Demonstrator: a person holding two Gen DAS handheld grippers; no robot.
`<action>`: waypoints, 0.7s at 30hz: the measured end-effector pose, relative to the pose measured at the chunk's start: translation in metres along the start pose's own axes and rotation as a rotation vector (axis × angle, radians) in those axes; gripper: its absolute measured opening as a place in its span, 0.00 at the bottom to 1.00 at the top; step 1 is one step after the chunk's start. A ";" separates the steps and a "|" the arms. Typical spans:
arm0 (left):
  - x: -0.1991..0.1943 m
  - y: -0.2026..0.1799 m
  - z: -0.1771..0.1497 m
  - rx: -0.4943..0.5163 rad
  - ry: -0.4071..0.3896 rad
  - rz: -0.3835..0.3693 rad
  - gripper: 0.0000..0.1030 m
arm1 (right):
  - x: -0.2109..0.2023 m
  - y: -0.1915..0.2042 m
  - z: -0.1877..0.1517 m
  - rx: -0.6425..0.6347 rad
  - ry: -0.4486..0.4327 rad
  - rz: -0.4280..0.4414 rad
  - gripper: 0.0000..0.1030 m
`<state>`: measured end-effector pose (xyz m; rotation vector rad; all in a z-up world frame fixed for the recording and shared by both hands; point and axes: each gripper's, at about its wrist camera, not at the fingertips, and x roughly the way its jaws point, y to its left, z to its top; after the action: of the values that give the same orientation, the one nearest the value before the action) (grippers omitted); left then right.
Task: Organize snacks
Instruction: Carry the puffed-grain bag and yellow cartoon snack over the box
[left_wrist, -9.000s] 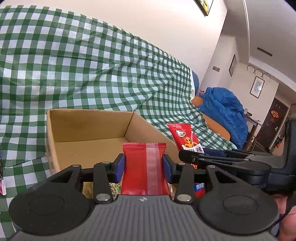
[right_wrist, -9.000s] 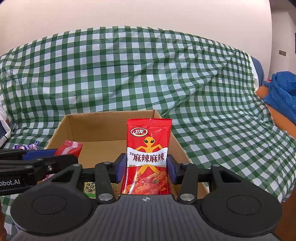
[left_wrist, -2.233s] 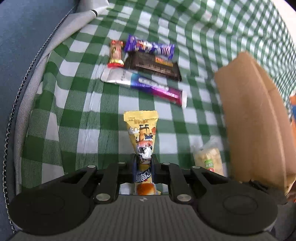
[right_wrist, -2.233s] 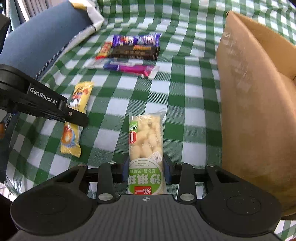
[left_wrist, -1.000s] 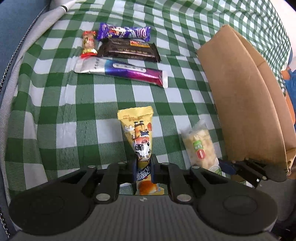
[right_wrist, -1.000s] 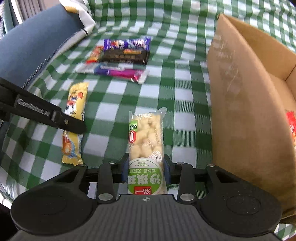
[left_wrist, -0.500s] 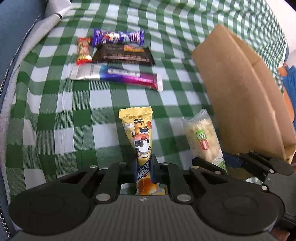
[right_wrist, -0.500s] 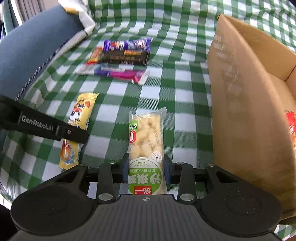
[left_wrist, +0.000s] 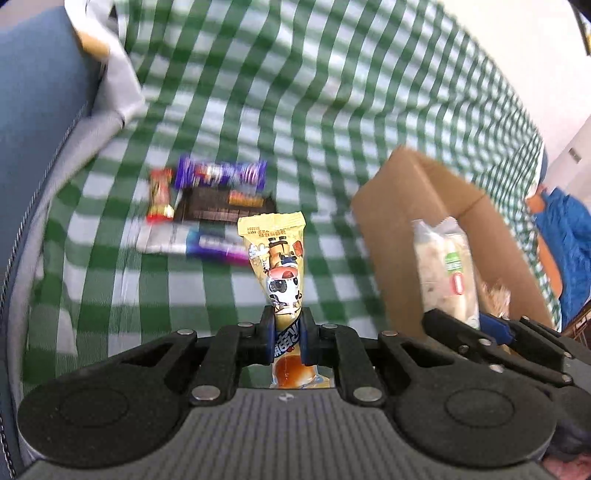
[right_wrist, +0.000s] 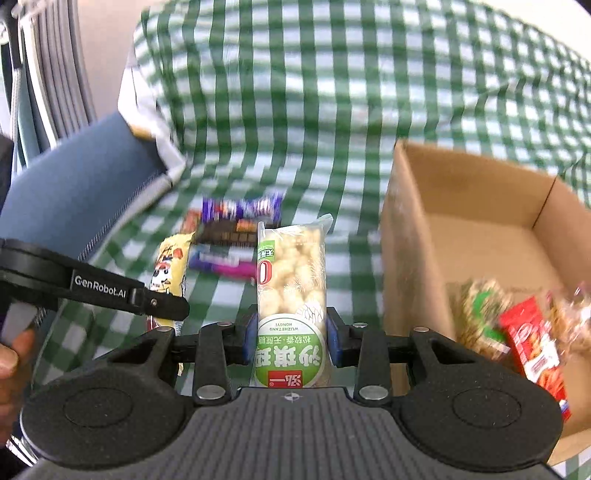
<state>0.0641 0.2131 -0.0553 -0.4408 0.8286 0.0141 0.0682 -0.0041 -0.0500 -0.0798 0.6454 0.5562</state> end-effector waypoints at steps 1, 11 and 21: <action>-0.004 -0.003 0.001 0.005 -0.024 -0.005 0.13 | -0.005 -0.002 0.003 0.001 -0.024 0.002 0.37; -0.030 -0.040 0.011 0.026 -0.224 -0.104 0.13 | -0.063 -0.058 0.057 0.044 -0.223 0.001 0.37; -0.020 -0.088 0.017 0.058 -0.278 -0.184 0.13 | -0.049 -0.152 0.047 0.131 -0.227 -0.138 0.37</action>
<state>0.0781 0.1430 0.0015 -0.4474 0.5115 -0.1167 0.1394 -0.1450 0.0018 0.0610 0.4502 0.3816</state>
